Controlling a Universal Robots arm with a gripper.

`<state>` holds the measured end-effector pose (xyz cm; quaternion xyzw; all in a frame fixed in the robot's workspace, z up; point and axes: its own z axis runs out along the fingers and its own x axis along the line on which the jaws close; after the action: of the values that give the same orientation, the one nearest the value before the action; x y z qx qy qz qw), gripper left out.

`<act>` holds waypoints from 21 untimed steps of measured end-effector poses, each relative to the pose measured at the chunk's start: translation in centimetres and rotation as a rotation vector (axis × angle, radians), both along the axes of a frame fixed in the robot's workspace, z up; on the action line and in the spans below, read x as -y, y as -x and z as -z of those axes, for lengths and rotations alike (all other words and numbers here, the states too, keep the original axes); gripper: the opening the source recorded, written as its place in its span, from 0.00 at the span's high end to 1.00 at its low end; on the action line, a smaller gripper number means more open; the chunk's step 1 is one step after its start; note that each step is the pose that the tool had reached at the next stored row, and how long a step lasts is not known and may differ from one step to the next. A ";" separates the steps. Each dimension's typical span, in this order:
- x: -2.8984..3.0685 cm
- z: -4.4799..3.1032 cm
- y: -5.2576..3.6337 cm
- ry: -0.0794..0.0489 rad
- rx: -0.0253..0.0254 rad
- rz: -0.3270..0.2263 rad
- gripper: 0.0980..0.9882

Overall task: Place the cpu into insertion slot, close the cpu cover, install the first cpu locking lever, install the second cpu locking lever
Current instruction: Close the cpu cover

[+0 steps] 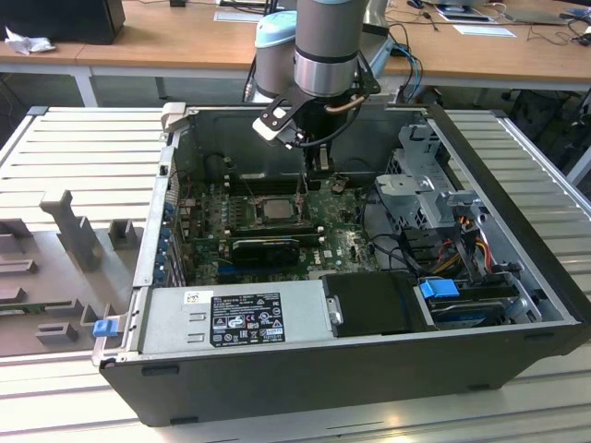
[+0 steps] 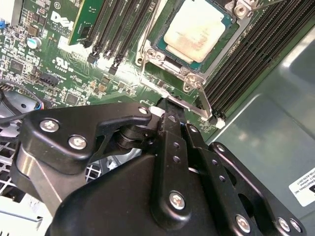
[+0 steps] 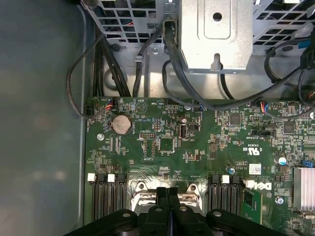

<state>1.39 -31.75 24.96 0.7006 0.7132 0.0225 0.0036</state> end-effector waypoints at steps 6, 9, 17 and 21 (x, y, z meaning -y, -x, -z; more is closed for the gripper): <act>0.00 0.00 0.40 0.000 0.0000 0.000 0.99; 0.00 0.00 0.60 0.000 0.0000 0.000 0.99; 0.01 0.88 1.12 0.000 0.0000 0.000 0.99; 0.03 1.65 1.63 -0.001 -0.0004 -0.002 0.99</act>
<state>-0.24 -31.78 23.32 0.6998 0.7140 0.0228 0.0031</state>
